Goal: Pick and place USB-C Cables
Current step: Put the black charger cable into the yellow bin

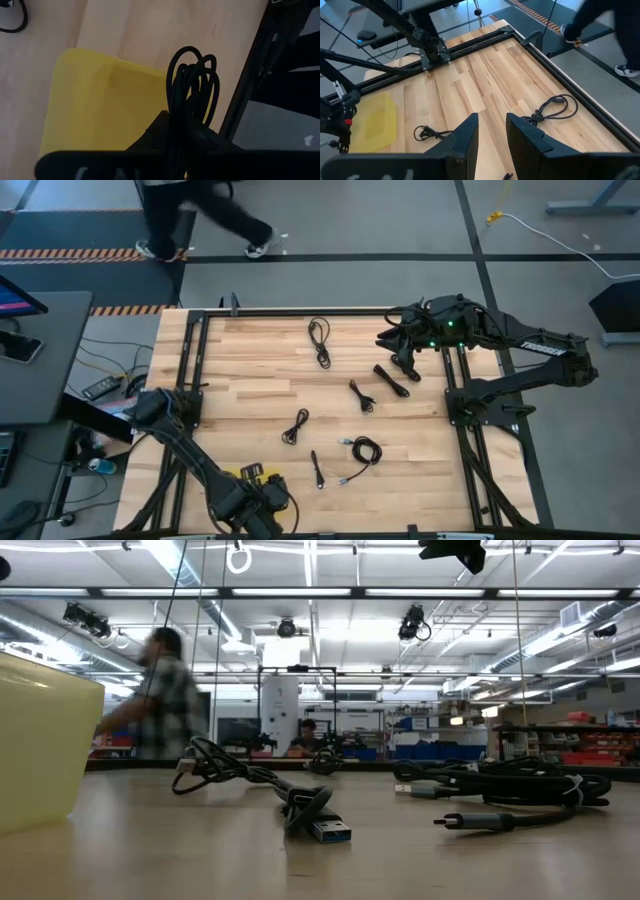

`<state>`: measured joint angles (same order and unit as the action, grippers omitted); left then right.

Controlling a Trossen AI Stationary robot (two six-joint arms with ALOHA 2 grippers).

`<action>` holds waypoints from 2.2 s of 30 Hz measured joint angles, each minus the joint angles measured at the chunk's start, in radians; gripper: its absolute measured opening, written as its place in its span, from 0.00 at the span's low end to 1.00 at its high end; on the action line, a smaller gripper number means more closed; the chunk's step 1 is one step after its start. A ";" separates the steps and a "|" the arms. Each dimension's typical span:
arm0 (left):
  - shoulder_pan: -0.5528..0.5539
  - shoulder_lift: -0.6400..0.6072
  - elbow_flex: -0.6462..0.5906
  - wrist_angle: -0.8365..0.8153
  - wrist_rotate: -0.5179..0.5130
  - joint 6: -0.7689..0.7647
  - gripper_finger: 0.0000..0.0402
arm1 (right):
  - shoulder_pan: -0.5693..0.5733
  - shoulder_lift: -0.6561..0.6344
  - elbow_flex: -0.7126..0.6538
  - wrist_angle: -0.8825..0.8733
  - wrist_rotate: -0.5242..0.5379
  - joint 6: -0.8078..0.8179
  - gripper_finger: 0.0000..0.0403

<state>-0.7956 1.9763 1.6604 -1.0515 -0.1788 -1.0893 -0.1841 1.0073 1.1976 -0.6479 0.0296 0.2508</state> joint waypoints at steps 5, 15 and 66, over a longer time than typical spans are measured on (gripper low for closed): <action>0.000 0.003 0.000 -0.025 0.000 0.000 0.07 | 0.000 0.000 0.000 0.000 0.000 0.000 0.26; 0.000 0.003 0.000 -0.096 0.000 0.002 0.07 | 0.000 0.000 0.000 0.000 0.000 0.000 0.26; 0.932 -0.189 -0.087 -0.006 -0.031 0.715 0.07 | 0.000 0.000 0.000 -0.002 -0.002 0.000 0.26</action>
<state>0.1364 1.7871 1.5734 -1.0573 -0.2096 -0.3748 -0.1841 1.0073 1.1976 -0.6495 0.0280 0.2508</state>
